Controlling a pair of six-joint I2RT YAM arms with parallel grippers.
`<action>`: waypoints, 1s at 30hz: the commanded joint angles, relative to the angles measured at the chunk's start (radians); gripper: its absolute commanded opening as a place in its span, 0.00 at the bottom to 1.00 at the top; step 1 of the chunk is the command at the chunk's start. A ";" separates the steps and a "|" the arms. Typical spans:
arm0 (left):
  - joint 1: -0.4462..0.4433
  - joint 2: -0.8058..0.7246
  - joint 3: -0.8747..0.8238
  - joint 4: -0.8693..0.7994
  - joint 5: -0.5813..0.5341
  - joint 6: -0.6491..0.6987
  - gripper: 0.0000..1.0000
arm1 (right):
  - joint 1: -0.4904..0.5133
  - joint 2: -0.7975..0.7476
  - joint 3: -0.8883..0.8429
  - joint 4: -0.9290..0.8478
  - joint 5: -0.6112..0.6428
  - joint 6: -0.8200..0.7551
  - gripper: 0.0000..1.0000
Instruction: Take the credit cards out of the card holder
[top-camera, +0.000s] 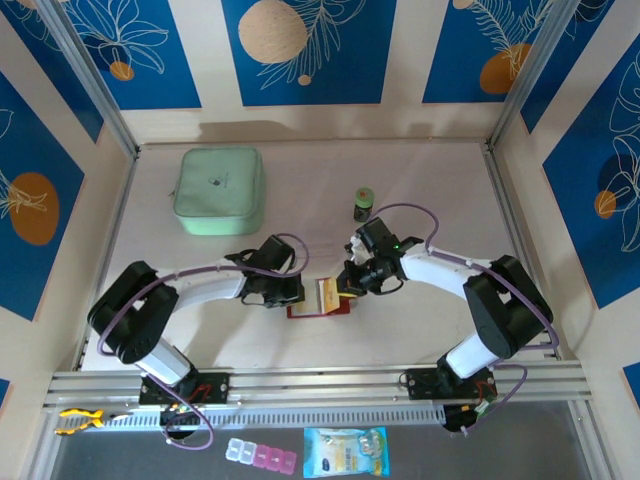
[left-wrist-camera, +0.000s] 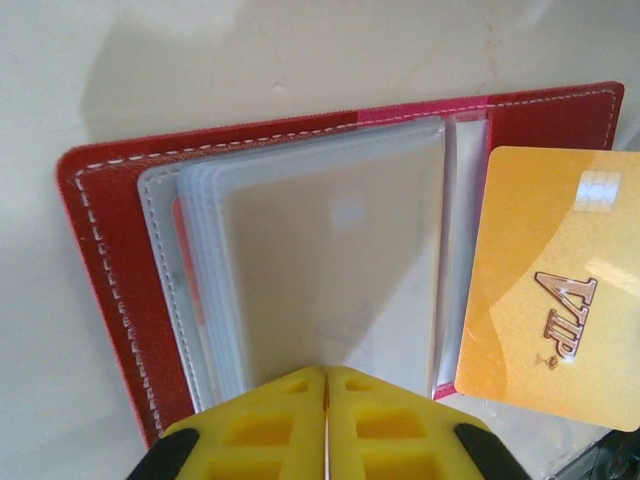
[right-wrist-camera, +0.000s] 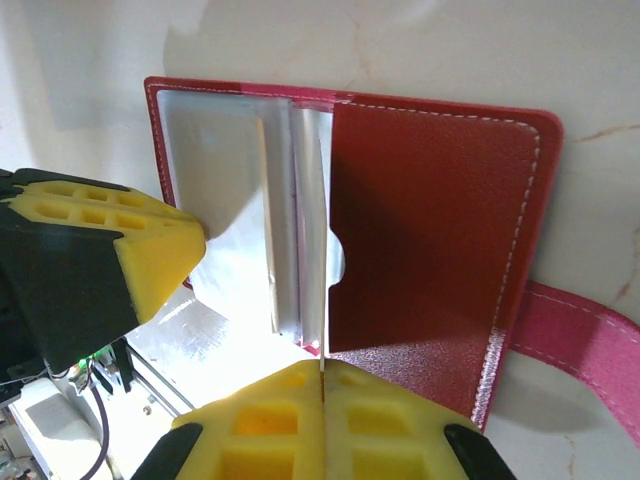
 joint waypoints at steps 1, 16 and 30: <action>-0.009 -0.053 -0.004 -0.061 -0.045 0.003 0.12 | 0.014 0.008 0.036 -0.041 0.003 -0.015 0.05; -0.003 -0.076 -0.033 -0.059 -0.075 0.012 0.25 | 0.046 0.065 0.098 -0.091 0.039 -0.016 0.05; 0.001 -0.045 -0.058 0.004 -0.038 0.010 0.25 | 0.080 0.089 0.162 -0.136 0.083 0.009 0.15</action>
